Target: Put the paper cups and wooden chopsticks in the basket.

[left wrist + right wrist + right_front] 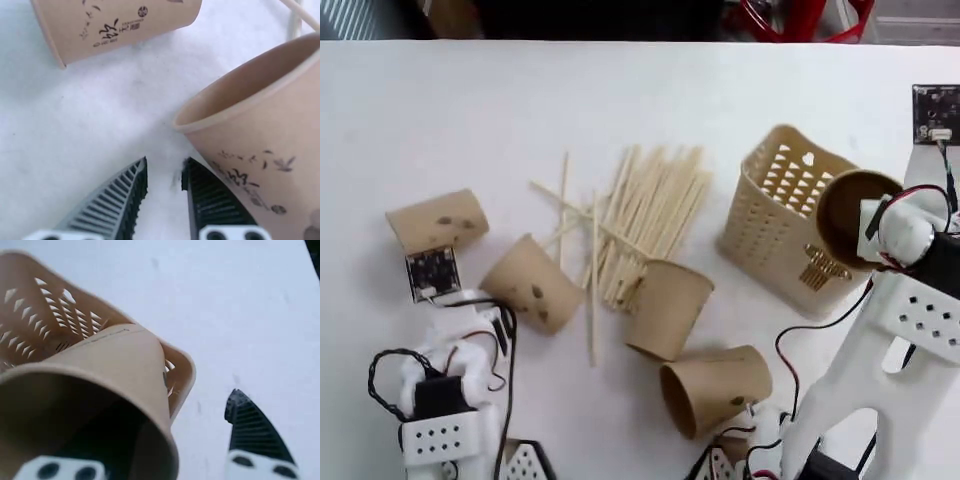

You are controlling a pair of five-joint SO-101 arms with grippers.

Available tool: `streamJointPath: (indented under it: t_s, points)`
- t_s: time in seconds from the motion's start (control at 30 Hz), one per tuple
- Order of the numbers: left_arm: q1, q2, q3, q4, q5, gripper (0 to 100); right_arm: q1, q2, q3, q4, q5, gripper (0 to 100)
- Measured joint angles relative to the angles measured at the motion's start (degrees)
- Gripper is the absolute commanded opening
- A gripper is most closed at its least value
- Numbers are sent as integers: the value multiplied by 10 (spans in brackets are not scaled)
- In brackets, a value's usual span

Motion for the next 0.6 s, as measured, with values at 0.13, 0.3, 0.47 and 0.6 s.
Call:
streamJointPath:
  t_s: [0.13, 0.3, 0.47, 0.6]
  points:
    - [0, 0, 0, 0, 0, 129, 0, 21, 35, -39, 0, 255]
    - [4, 0, 0, 0, 0, 129, -24, 33, 35, -49, -1, 255]
    - [33, 0, 0, 0, 0, 129, -32, 33, 31, -62, -1, 255]
    - [-19, -6, 0, -28, -4, 128, -33, 33, 25, -87, -1, 255]
